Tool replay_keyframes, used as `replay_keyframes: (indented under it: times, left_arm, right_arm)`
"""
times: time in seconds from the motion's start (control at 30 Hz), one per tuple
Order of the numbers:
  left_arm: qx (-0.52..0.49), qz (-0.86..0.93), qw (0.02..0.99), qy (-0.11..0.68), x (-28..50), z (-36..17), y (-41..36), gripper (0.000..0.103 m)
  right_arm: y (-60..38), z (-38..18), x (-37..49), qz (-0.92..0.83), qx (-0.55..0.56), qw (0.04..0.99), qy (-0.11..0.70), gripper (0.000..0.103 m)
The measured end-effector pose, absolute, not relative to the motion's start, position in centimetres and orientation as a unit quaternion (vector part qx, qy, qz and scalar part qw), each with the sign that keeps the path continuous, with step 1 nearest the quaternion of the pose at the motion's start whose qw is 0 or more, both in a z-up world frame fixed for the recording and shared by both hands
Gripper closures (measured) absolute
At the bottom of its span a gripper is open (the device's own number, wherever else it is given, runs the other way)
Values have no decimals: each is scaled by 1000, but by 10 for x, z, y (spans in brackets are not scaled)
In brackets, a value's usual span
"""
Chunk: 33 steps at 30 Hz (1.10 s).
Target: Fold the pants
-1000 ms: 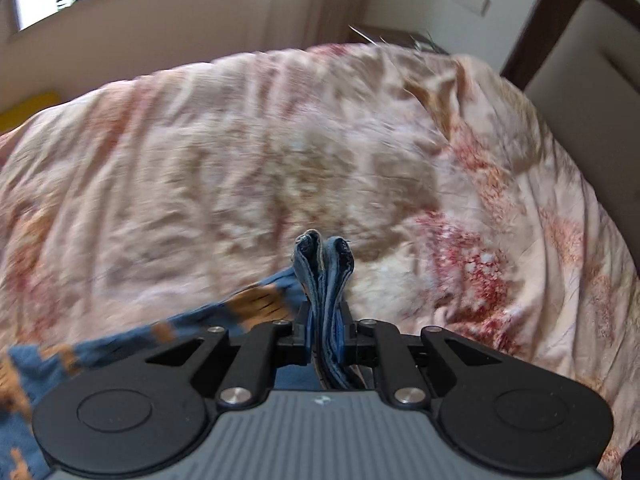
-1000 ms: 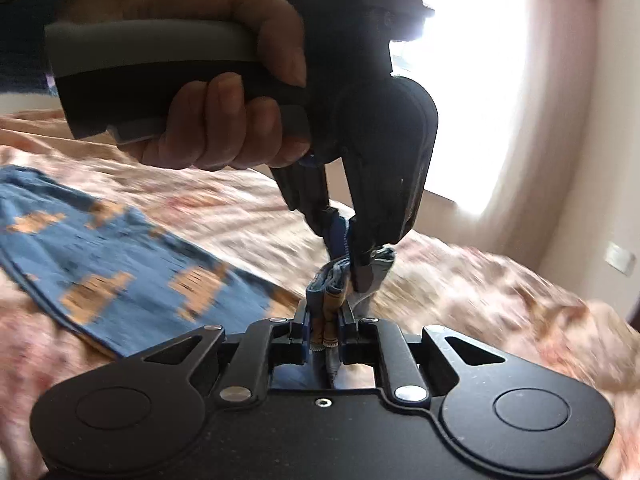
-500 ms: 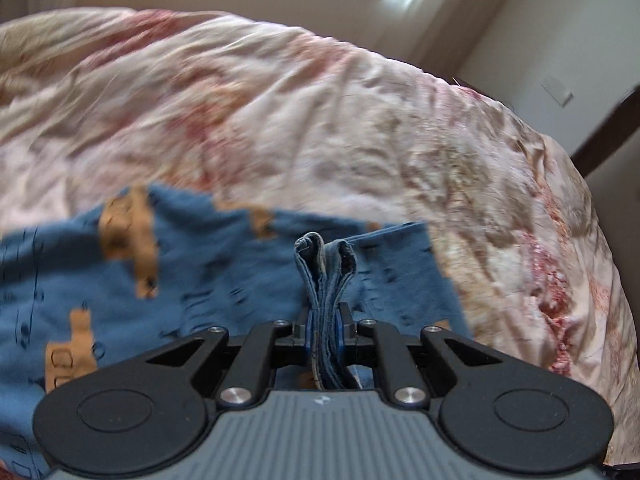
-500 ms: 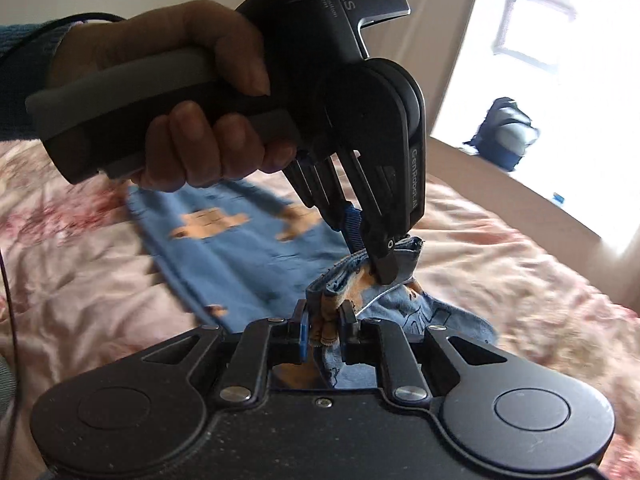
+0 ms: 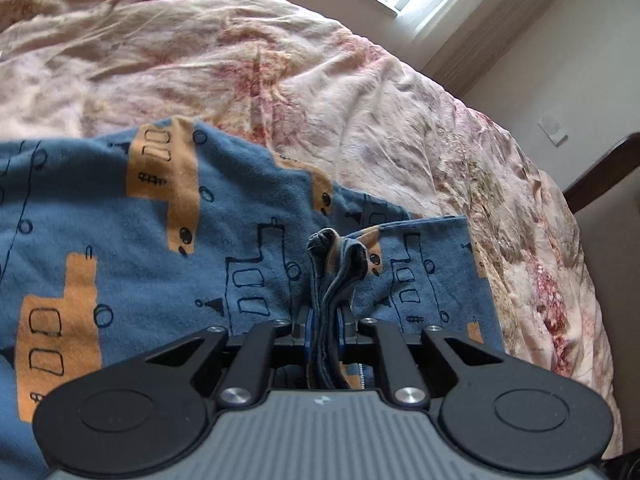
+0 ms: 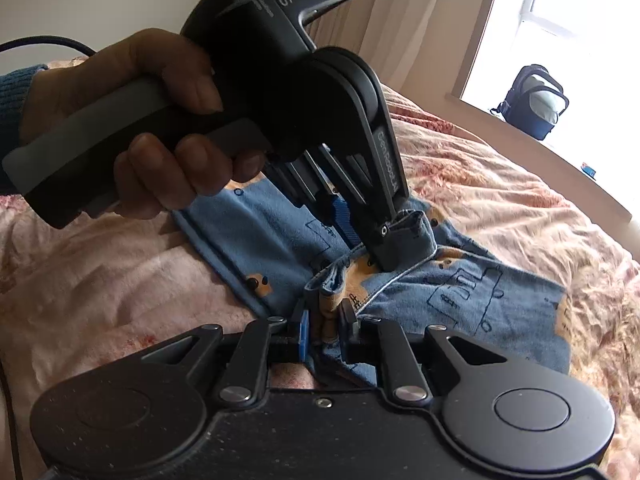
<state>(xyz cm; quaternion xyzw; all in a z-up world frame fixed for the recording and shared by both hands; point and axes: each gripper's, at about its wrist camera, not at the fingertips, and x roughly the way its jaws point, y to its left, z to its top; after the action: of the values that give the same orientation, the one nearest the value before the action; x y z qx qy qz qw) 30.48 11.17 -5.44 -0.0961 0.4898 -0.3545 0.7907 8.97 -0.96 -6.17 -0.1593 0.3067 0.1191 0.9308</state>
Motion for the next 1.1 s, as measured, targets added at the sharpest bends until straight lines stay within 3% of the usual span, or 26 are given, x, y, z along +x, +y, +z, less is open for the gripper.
replay_keyframes:
  times: [0.7, 1.1]
  left_arm:
    - [-87, -349, 799, 481, 299, -50, 110, 91]
    - [-79, -341, 818, 457, 291, -15, 130, 91]
  right_arm:
    - [-12, -66, 90, 107, -143, 934, 309, 85]
    - [2, -46, 81, 112, -152, 941, 282, 85]
